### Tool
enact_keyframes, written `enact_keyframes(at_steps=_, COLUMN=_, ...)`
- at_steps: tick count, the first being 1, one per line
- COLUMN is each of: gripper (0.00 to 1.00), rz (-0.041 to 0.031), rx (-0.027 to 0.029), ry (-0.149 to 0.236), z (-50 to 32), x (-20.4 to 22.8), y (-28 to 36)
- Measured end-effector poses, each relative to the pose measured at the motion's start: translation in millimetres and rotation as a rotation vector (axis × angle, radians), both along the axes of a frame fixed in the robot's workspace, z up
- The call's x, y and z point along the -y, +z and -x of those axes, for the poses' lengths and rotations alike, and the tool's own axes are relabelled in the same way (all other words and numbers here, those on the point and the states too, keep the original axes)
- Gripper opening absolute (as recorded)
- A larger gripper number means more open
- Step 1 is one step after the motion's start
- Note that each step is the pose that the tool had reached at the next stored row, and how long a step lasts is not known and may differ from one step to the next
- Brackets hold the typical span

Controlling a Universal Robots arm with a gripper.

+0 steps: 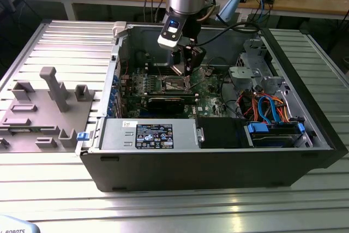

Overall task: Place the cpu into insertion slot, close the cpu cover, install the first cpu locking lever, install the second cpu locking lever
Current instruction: 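Place the cpu into insertion slot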

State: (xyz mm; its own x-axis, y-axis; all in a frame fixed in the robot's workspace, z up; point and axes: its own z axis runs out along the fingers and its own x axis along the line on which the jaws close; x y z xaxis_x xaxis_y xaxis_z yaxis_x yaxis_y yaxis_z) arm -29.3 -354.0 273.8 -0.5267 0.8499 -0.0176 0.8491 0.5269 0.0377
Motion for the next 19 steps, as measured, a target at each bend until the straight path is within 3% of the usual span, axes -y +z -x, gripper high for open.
enact_keyframes(at_steps=19, gripper=0.54, rz=0.0001, rx=0.0, ry=-0.023, z=0.0, x=0.0, y=-0.1)
